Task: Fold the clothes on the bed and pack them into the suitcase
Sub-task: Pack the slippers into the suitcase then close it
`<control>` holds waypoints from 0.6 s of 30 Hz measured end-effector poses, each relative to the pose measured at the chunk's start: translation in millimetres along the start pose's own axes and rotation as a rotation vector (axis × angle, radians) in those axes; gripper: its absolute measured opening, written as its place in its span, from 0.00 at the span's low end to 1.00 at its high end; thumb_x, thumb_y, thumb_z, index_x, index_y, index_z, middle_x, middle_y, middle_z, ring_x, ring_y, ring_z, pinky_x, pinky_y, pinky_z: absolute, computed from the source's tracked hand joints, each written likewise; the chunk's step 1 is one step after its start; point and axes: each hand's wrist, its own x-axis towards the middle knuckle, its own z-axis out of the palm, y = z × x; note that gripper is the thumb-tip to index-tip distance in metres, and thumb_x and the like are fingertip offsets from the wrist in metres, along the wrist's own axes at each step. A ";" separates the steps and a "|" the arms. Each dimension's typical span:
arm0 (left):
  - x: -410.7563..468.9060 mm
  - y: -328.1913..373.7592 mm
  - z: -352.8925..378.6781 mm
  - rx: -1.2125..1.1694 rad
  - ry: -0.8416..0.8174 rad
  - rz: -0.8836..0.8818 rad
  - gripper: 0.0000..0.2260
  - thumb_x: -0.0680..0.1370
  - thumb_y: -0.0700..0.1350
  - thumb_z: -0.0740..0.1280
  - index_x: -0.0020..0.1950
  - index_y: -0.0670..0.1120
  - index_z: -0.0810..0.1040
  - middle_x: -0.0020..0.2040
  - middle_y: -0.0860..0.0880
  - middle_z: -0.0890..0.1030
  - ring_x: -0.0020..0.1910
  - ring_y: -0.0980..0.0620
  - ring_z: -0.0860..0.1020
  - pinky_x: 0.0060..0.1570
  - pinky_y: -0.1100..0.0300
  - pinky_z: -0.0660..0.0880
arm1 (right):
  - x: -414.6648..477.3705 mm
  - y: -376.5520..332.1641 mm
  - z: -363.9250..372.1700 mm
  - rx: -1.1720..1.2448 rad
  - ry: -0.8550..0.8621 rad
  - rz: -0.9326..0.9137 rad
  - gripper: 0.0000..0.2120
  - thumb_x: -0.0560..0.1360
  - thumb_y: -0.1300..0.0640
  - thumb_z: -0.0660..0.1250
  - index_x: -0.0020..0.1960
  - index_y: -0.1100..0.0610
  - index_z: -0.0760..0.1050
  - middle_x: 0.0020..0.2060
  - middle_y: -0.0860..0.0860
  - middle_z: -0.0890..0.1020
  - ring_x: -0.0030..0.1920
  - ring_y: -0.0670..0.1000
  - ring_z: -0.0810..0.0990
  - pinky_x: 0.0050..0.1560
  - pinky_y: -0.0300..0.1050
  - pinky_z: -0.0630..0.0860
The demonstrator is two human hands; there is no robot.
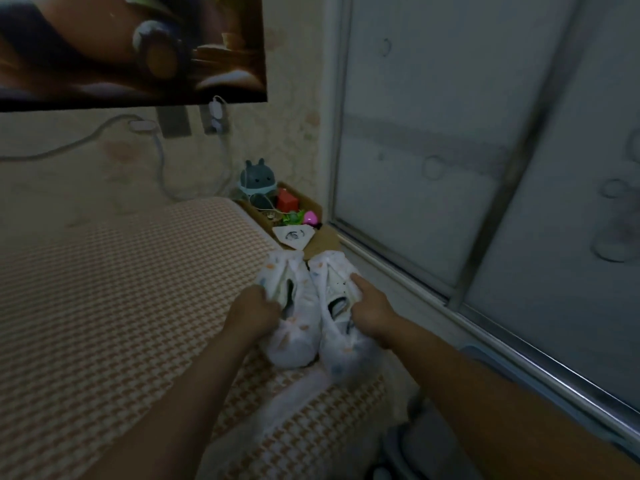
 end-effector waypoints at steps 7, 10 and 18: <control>-37.9 123.5 111.5 -0.021 -0.162 0.216 0.09 0.77 0.45 0.62 0.39 0.42 0.72 0.38 0.43 0.74 0.34 0.48 0.72 0.29 0.59 0.64 | -43.3 90.7 -141.3 -0.008 0.241 0.133 0.28 0.72 0.63 0.60 0.72 0.58 0.66 0.67 0.60 0.72 0.65 0.60 0.73 0.63 0.46 0.69; -52.0 164.7 182.3 -0.022 -0.263 0.267 0.09 0.77 0.46 0.62 0.49 0.41 0.77 0.47 0.42 0.79 0.45 0.42 0.78 0.40 0.57 0.72 | -58.6 147.8 -199.1 0.016 0.337 0.170 0.29 0.68 0.58 0.61 0.70 0.61 0.69 0.67 0.60 0.73 0.66 0.59 0.72 0.65 0.47 0.69; -108.7 196.6 384.1 -0.089 -0.582 0.333 0.14 0.74 0.40 0.61 0.59 0.44 0.78 0.53 0.43 0.82 0.51 0.43 0.79 0.47 0.56 0.75 | -102.5 340.9 -268.1 0.023 0.441 0.357 0.24 0.74 0.57 0.60 0.69 0.59 0.69 0.65 0.54 0.74 0.65 0.55 0.72 0.59 0.41 0.66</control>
